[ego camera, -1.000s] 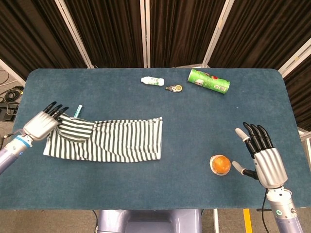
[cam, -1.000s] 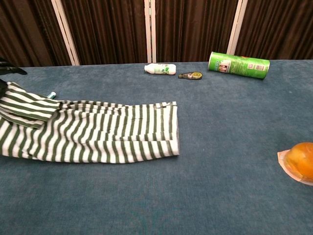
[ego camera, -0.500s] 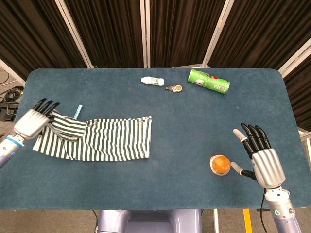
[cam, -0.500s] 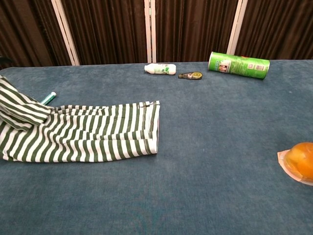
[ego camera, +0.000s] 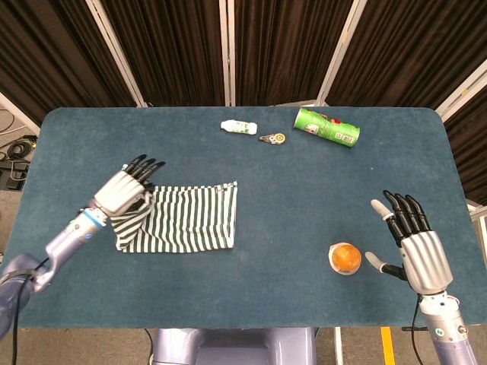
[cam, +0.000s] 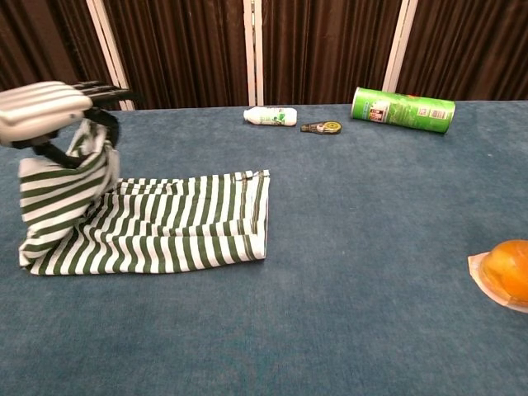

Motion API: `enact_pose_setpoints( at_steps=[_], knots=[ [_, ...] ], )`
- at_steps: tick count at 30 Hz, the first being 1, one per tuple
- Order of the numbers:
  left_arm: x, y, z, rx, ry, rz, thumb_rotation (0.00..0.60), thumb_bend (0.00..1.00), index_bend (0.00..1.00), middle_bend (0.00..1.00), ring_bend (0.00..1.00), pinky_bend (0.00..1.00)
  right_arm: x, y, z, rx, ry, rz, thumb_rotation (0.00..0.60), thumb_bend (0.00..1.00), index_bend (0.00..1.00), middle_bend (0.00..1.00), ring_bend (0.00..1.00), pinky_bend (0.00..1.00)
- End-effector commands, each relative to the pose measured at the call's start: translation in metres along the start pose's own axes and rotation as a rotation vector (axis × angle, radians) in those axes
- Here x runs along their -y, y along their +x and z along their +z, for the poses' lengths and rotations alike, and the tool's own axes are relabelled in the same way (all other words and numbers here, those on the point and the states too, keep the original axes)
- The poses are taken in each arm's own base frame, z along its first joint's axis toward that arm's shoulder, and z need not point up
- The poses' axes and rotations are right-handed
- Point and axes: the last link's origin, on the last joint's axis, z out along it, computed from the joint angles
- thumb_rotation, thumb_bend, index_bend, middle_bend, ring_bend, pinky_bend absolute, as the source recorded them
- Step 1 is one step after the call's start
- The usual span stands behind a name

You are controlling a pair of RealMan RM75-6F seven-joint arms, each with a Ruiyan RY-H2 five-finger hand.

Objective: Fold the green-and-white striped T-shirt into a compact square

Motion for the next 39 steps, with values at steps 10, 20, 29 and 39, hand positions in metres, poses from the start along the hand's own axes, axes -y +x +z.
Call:
enact_pose_setpoints(
  at_steps=[10, 20, 29, 39],
  knots=[
    [-0.055, -0.01, 0.055, 0.032, -0.061, -0.033, 0.6, 0.57, 0.82, 0.0, 0.0, 0.0, -0.003, 0.002, 0.001, -0.005, -0.008, 0.007, 0.6, 0.03, 0.17, 0.03, 0.0, 0.0],
    [-0.074, -0.018, 0.075, 0.053, -0.073, -0.042, 0.6, 0.56, 0.82, 0.0, 0.0, 0.0, -0.005, 0.003, 0.002, -0.008, -0.017, 0.006, 0.6, 0.03, 0.17, 0.03, 0.0, 0.0],
    [-0.089, -0.025, 0.091, 0.072, -0.078, -0.057, 0.6, 0.56, 0.82, 0.0, 0.0, 0.0, -0.007, 0.004, 0.002, -0.015, -0.026, 0.003, 0.6, 0.03, 0.17, 0.03, 0.0, 0.0],
    [-0.11, -0.033, 0.109, 0.093, -0.091, -0.067, 0.6, 0.53, 0.79, 0.0, 0.0, 0.0, -0.011, 0.007, 0.002, -0.023, -0.04, 0.0, 0.6, 0.03, 0.17, 0.03, 0.0, 0.0]
  ],
)
